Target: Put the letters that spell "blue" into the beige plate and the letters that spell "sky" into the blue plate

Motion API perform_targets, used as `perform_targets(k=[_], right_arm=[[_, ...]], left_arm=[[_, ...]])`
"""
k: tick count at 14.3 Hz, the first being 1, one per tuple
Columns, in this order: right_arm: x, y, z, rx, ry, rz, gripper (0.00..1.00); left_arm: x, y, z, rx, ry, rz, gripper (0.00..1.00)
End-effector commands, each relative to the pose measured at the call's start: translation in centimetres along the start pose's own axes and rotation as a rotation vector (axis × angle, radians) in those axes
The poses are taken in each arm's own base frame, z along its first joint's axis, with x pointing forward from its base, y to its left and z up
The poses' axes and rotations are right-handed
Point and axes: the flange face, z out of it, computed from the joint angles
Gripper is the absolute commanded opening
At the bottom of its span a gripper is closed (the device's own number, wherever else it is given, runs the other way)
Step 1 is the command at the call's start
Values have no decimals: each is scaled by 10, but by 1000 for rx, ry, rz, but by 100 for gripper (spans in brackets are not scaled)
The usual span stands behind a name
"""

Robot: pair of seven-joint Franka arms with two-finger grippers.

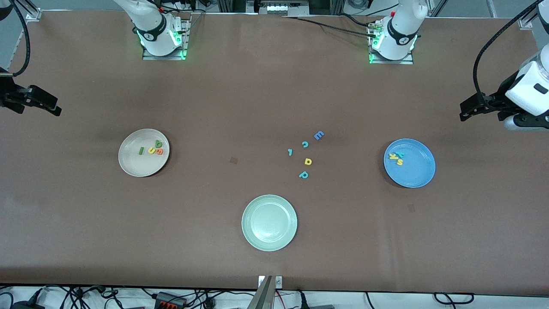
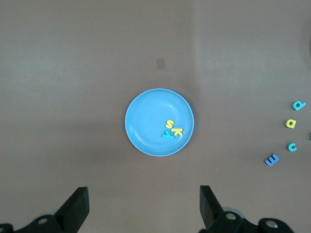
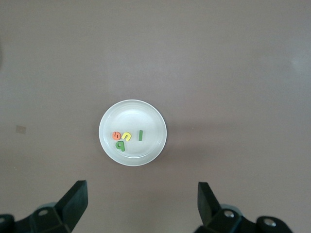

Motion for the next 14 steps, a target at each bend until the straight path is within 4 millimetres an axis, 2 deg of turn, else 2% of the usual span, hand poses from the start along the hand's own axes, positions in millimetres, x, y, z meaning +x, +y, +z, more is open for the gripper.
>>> perform_targets(k=[1, 6, 14], right_arm=[[-9, 3, -7, -12, -7, -11, 100], [-10, 11, -6, -15, -13, -38, 100], [-8, 12, -2, -16, -17, -39, 100]], left_arm=[[3, -2, -5, -4, -5, -2, 100], [3, -2, -5, -4, -5, -2, 100], [3, -2, -5, -4, -5, -2, 100]])
